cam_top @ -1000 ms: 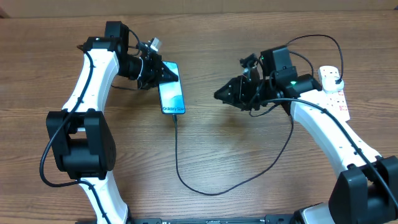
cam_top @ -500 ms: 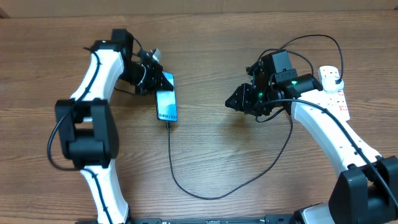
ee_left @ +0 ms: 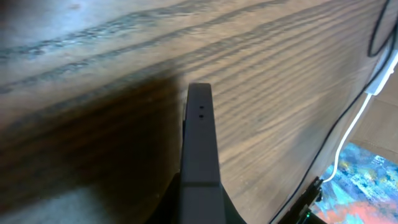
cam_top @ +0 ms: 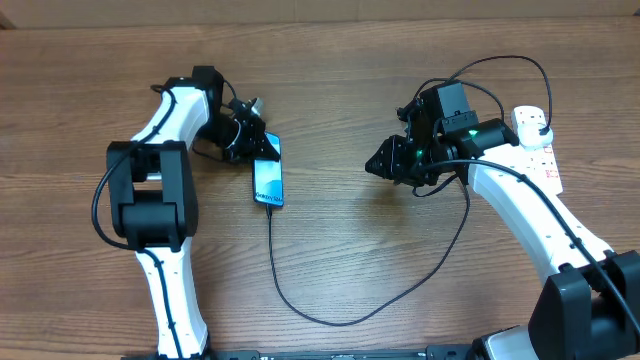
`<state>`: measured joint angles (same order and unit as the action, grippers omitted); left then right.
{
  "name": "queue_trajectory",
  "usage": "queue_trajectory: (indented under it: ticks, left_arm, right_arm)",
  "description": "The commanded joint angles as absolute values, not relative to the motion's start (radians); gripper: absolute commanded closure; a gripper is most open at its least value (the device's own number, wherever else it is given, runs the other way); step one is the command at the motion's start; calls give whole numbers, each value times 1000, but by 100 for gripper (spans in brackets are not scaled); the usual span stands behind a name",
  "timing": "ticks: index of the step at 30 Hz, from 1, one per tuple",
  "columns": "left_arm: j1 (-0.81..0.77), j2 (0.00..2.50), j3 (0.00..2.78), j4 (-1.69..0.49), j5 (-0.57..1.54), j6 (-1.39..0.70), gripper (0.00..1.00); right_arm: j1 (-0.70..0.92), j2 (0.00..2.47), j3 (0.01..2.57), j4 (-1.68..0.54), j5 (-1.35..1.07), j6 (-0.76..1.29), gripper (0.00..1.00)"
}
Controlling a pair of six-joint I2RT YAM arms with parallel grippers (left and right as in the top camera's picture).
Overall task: Plug charger to phone and switch on socket
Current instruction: 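Release the cable and lower the phone flat onto the table with left gripper, then open the left gripper and raise it off the phone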
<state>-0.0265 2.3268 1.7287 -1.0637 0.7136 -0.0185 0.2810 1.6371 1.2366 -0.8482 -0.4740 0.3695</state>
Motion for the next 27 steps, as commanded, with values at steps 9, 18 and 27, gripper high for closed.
queue_trajectory:
  ticks: [9, 18, 27]
  left_arm:
    - [-23, 2342, 1736, -1069, 643, -15, 72]
    - [-23, 2342, 1736, -1069, 643, -15, 64]
    - [-23, 2342, 1736, -1089, 447, -95, 67]
  right_arm:
    - [278, 1618, 1256, -845, -461, 361, 62]
    - [278, 1618, 1256, -852, -461, 361, 62]
    - [278, 1618, 1256, -862, -446, 361, 62]
